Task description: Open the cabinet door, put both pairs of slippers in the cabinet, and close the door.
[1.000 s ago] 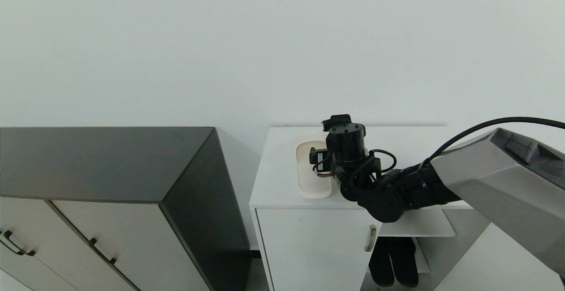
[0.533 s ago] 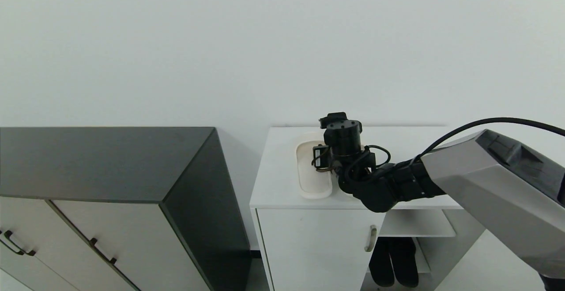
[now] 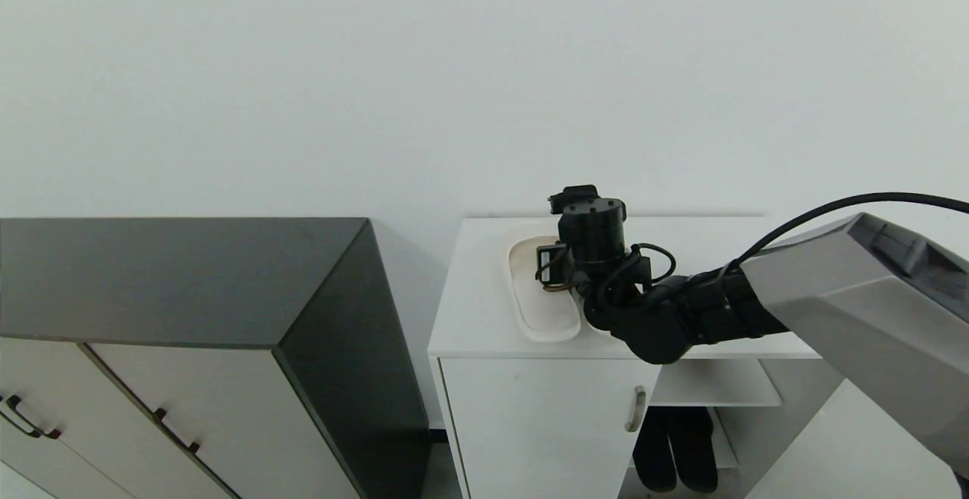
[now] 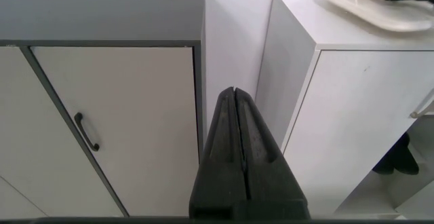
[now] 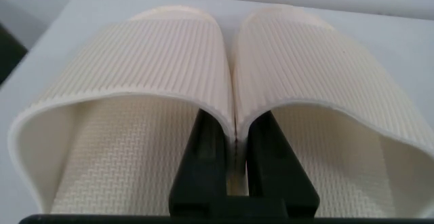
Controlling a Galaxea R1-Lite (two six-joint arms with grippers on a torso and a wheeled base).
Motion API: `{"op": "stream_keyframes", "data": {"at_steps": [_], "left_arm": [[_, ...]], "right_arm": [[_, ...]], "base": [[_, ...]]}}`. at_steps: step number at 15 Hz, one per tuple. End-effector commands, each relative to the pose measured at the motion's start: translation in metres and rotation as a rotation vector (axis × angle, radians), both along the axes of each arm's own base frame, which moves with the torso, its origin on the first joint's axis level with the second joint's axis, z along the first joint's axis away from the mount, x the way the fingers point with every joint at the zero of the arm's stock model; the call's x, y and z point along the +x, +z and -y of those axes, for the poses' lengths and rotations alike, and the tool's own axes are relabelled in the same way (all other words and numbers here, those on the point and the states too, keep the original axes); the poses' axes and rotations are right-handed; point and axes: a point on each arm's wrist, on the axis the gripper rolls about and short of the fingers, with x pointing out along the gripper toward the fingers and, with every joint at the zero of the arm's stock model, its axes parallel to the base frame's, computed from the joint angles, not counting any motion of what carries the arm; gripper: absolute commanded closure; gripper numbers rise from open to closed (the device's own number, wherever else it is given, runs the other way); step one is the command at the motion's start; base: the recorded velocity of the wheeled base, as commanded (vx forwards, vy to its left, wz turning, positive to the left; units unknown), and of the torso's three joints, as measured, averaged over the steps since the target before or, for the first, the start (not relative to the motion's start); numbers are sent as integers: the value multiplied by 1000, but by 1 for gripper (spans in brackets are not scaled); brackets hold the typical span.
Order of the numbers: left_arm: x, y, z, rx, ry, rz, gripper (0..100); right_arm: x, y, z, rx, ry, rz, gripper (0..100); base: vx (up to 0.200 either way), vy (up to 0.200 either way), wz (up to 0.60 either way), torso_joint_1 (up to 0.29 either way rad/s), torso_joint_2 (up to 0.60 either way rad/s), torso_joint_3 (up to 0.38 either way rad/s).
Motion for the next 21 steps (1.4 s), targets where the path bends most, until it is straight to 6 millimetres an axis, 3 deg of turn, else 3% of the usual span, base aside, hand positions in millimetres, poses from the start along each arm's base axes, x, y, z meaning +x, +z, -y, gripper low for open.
{"op": "stream_keyframes", "data": {"at_steps": [1,4,6,13,21], "left_arm": [[0,0,0,0,0,-1,100],[0,0,0,-2,0,-1,100],[0,0,0,-2,0,-1,100],[0,0,0,-2,0,-1,100],[0,0,0,-3,0,-1,100]], "right_arm": [[-46,30,6,13,60,9,100],[-104,24,33,-23,157,-79,100],[-121,28,42,4,260,-115,100],[-127,24,34,-10,267,-116,100],[-127,24,35,-17,263,-117,100]], "base": [[0,0,0,0,0,0],[0,0,0,0,0,0],[0,0,0,0,0,0],[0,0,0,0,0,0],[-200,0,0,-1,2,4]]}}
